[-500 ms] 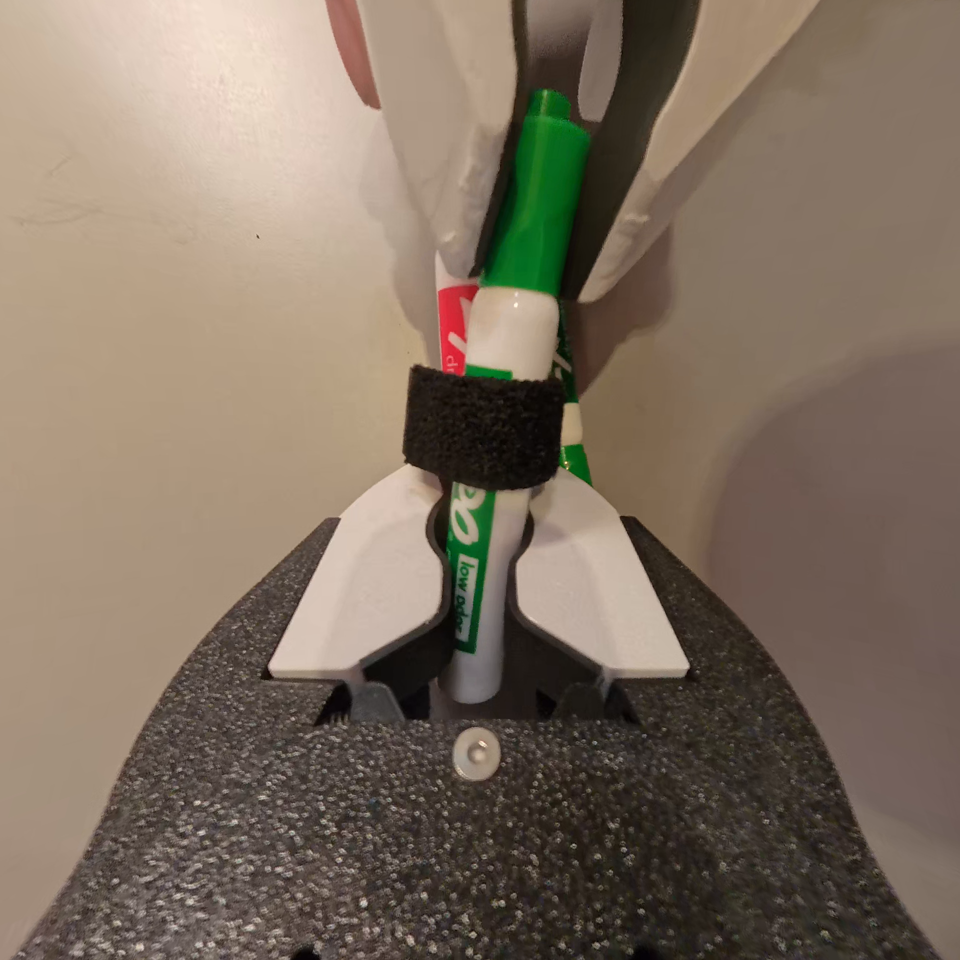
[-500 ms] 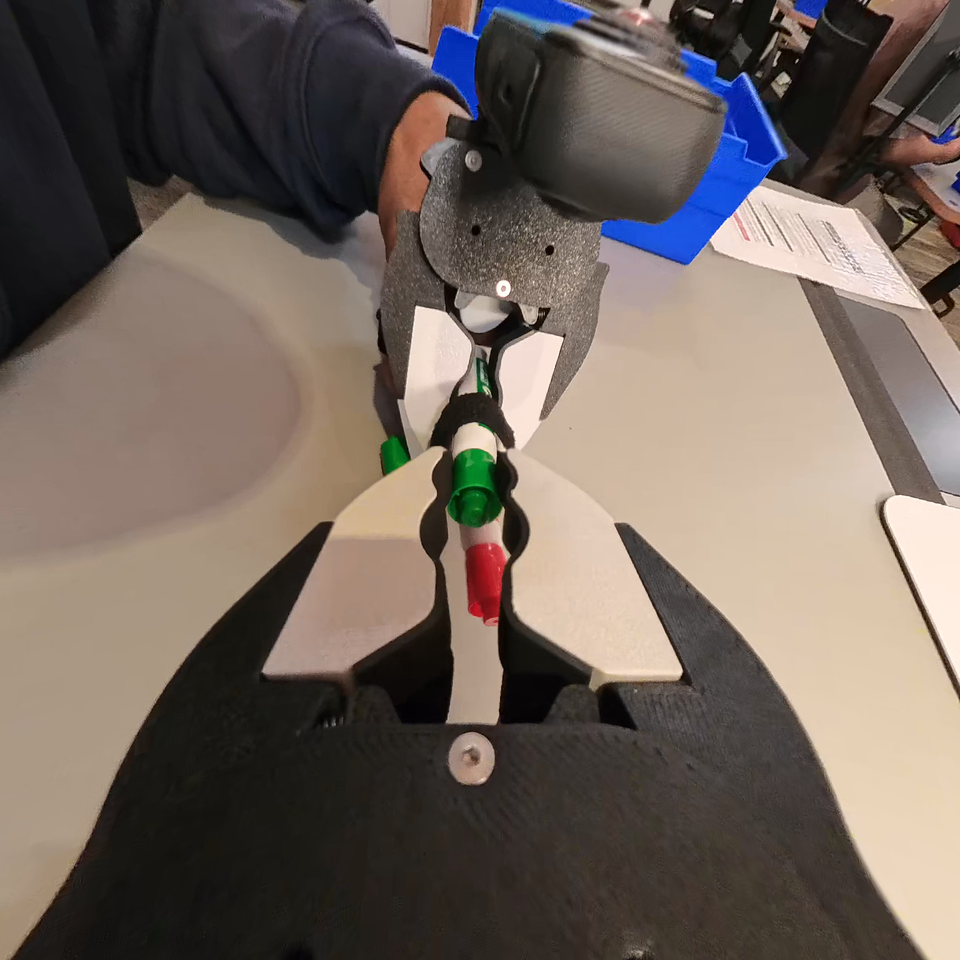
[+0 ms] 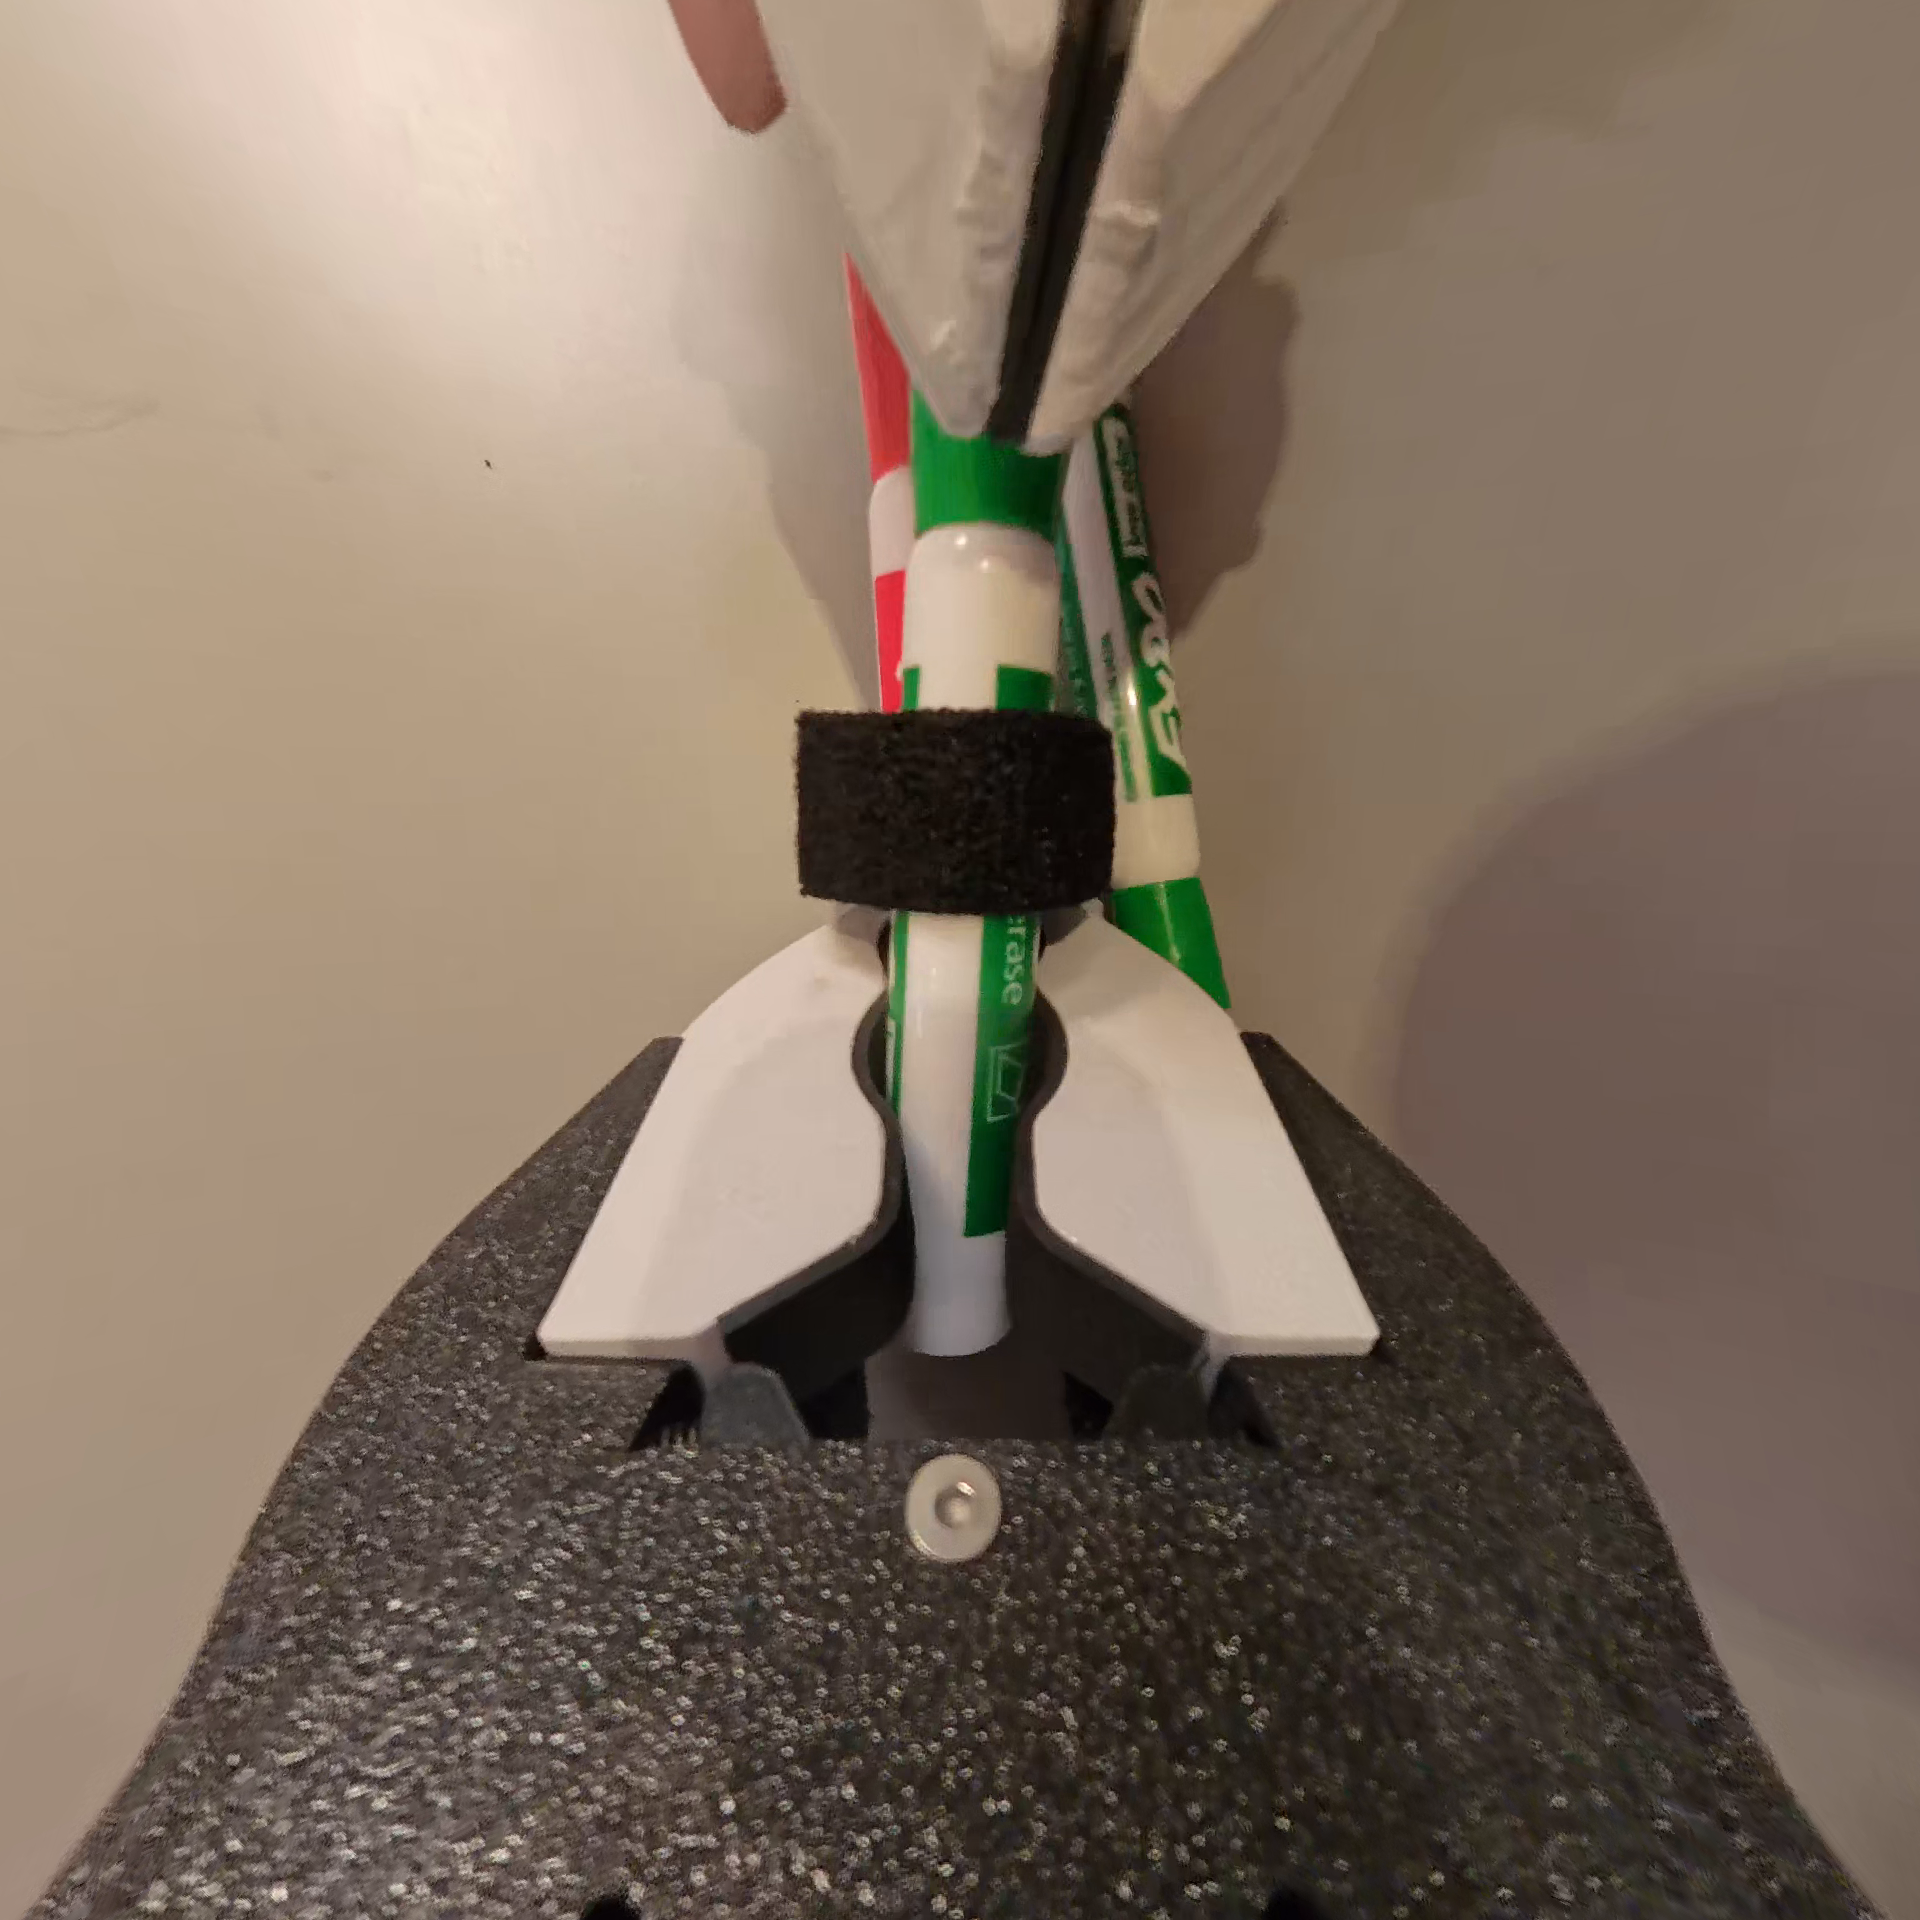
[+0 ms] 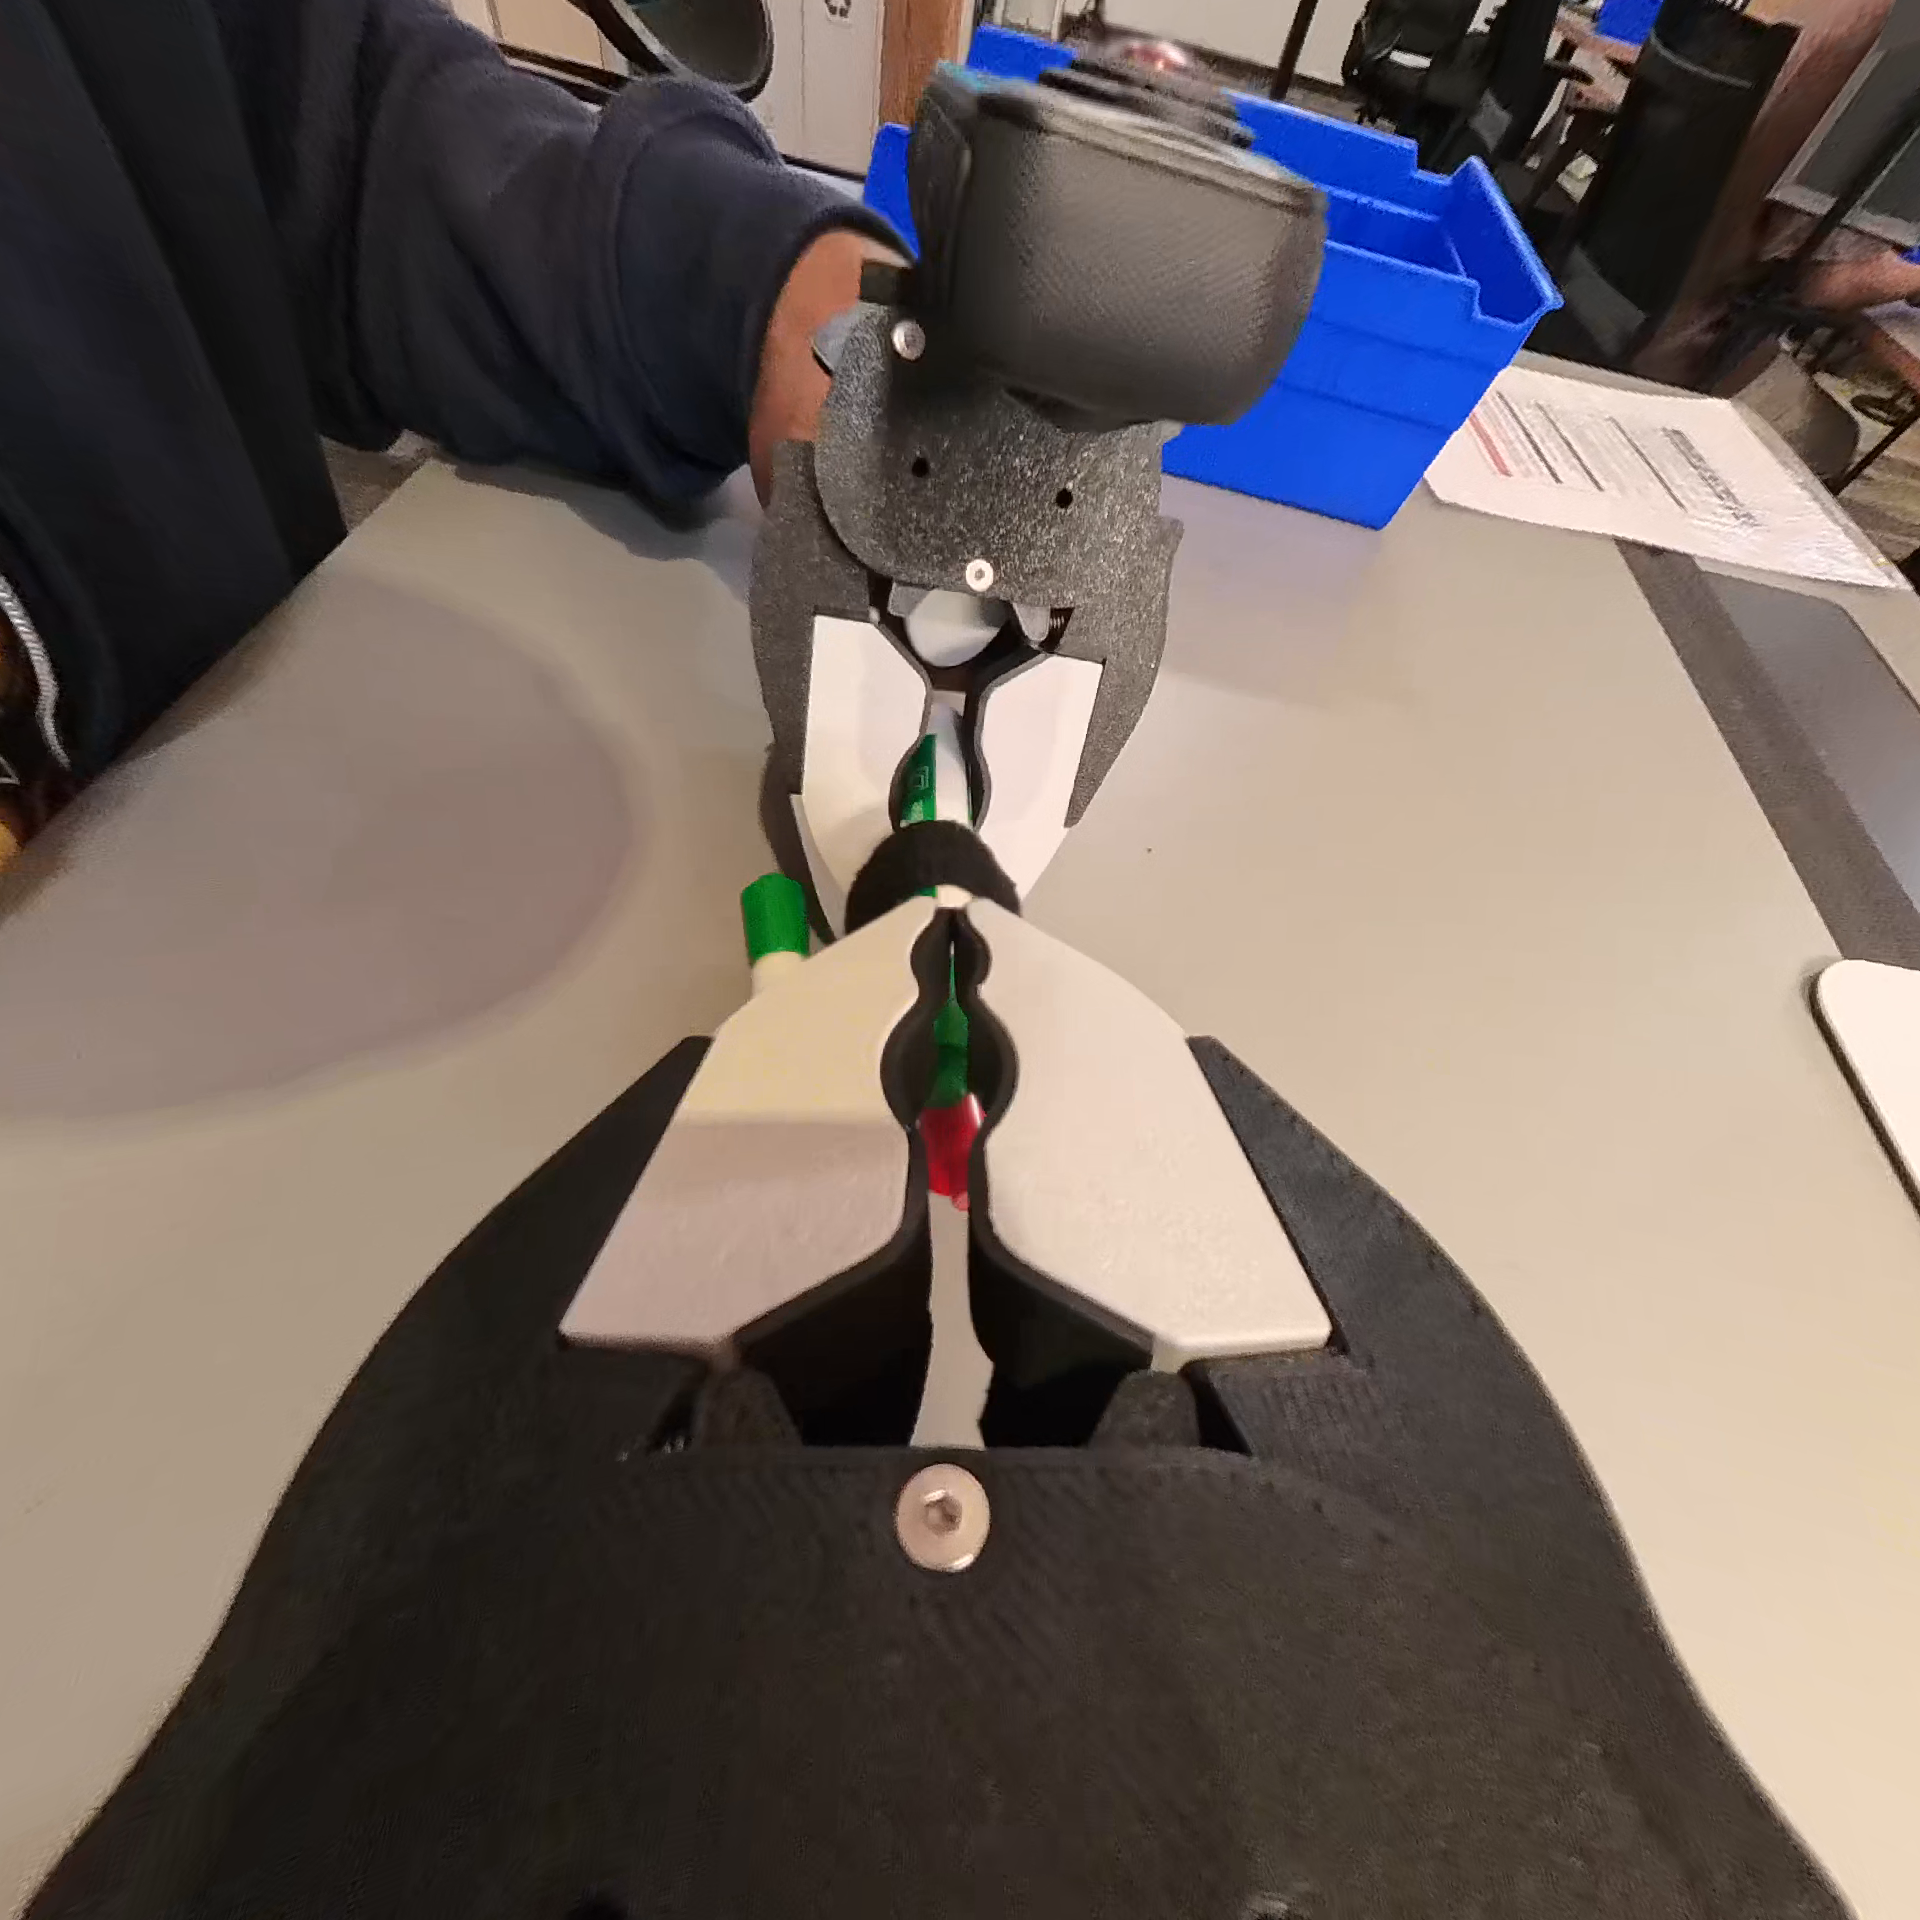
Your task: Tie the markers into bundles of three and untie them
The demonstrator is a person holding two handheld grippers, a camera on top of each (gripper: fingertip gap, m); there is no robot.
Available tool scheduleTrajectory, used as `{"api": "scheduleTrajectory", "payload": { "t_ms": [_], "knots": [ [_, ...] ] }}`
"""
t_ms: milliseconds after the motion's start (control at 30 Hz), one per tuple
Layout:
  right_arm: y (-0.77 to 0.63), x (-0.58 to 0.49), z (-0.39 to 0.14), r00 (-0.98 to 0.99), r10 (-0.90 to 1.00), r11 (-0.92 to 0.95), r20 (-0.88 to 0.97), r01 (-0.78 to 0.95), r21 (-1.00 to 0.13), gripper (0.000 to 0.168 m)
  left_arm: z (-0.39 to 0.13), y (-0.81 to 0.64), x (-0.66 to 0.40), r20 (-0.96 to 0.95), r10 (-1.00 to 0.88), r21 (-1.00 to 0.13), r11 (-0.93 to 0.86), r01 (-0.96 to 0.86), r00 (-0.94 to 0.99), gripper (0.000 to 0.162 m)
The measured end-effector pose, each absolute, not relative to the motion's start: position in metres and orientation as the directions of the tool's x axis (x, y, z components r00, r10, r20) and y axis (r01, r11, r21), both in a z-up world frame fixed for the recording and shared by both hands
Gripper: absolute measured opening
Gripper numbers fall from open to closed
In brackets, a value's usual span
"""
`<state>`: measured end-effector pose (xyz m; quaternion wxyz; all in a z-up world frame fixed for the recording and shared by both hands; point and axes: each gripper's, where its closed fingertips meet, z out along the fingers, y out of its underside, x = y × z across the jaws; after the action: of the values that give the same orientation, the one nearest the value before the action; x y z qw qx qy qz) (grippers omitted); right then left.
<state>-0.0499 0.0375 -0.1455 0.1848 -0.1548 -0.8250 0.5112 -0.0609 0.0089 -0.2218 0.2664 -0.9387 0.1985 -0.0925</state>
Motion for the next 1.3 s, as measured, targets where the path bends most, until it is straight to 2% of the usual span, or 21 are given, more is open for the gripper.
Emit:
{"api": "scheduleTrajectory", "payload": {
  "t_ms": [67,133,267,367,433,567,833,933,1067,1300],
  "knots": [
    [0.04,-0.05,-0.145,-0.881,0.449,0.428,0.149,0.066,-0.901,0.003,-0.222,0.009,-0.061,0.077,-0.422,-0.544,-0.777,-0.317,0.903,0.017],
    [0.045,-0.051,-0.148,-0.875,0.453,0.462,0.169,0.069,-0.884,0.021,-0.222,0.009,-0.063,0.074,-0.414,-0.543,-0.78,-0.311,0.907,0.017],
    [0.043,-0.052,-0.166,-0.856,0.419,0.617,0.302,0.025,-0.786,0.036,-0.222,0.009,-0.063,0.071,-0.409,-0.533,-0.786,-0.312,0.91,0.017],
    [0.032,-0.054,-0.178,-0.85,0.379,0.696,0.366,0.002,-0.718,0.036,-0.222,0.009,-0.062,0.064,-0.409,-0.521,-0.792,-0.319,0.91,0.017],
    [0.03,-0.055,-0.183,-0.845,0.369,0.726,0.388,0.001,-0.688,0.02,-0.222,0.007,-0.06,0.065,-0.419,-0.513,-0.792,-0.33,0.906,0.017],
    [0.03,-0.053,-0.18,-0.865,0.375,0.699,0.333,0.028,-0.715,0.017,-0.221,0.008,-0.056,0.085,-0.424,-0.521,-0.79,-0.322,0.902,0.017],
    [0.036,-0.052,-0.178,-0.872,0.387,0.71,0.3,0.074,-0.7,0.018,-0.222,0.009,-0.057,0.081,-0.423,-0.526,-0.787,-0.322,0.903,0.017],
    [0.043,-0.055,-0.172,-0.861,0.43,0.665,0.272,0.098,-0.74,0.033,-0.218,0.007,-0.058,0.143,-0.41,-0.554,-0.787,-0.27,0.901,0.017],
    [0.053,-0.057,-0.156,-0.852,0.482,0.564,0.204,0.123,-0.817,0.044,-0.209,0.006,-0.063,0.223,-0.391,-0.583,-0.787,-0.199,0.893,0.017],
    [0.058,-0.056,-0.15,-0.824,0.563,0.383,0.066,0.189,-0.904,0.05,-0.182,0.002,-0.072,0.312,-0.399,-0.607,-0.782,-0.142,0.862,0.016]
  ]
}}
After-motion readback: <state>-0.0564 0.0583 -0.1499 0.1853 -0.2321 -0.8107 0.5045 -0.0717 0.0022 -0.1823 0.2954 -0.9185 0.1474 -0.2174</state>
